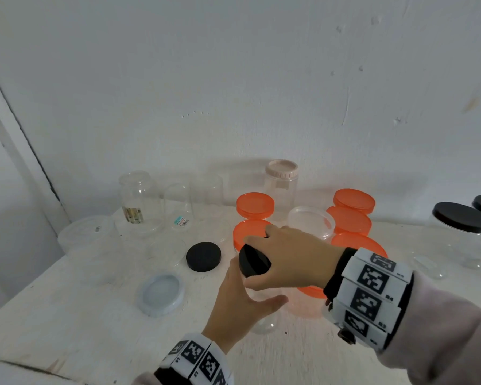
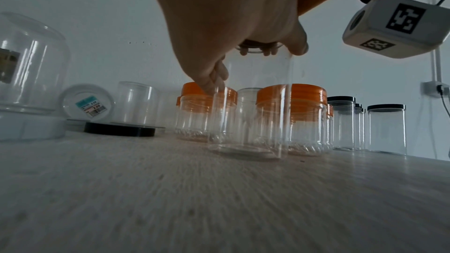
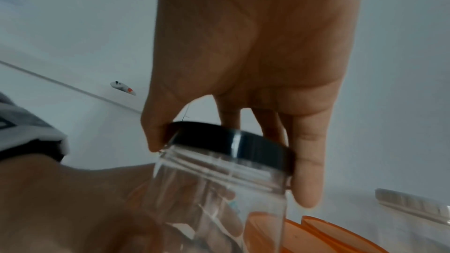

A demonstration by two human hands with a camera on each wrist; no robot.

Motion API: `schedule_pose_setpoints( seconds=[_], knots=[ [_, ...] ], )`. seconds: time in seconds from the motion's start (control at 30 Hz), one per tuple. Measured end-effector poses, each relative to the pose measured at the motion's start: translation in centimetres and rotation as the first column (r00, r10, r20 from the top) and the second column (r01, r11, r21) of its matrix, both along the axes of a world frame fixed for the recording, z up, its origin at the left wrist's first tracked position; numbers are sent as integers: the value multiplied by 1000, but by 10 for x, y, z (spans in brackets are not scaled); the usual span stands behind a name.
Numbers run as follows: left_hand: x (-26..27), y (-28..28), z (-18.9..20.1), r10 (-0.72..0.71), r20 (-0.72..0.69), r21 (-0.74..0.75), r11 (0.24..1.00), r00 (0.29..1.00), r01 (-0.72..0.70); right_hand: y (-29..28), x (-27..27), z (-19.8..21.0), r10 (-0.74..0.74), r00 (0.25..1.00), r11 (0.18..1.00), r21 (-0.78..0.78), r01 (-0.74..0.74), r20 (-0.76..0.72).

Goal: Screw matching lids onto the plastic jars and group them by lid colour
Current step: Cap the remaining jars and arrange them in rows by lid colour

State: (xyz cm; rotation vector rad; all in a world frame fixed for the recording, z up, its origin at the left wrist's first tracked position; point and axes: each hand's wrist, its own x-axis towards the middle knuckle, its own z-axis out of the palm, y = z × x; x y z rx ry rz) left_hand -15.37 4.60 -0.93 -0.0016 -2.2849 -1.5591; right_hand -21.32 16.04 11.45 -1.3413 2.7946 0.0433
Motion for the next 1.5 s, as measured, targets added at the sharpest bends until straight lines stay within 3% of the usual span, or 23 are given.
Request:
schedule_pose_setpoints(
  seconds=[0.2, 0.8, 0.97, 1.3, 1.5],
  knots=[
    [0, 1, 3, -26, -33, 46, 999, 999, 28, -16, 16, -21, -216, 957, 976, -40, 213, -193],
    [0, -10, 7, -41, -1, -3, 999, 999, 41, -6, 0, -15, 6, 979, 1000, -21, -11, -203],
    [0, -12, 8, -43, 32, 10, 999, 999, 43, -2, -5, -9, 95, 983, 995, 7, -95, -160],
    [1, -21, 9, -107, 121, 7, 994, 987, 107, -1, -13, 12, 266, 962, 953, 133, -272, 64],
    [-2, -36, 13, -224, 227, 18, 974, 948, 226, -1, -10, 25, 380, 910, 898, 169, -406, 166]
  ],
)
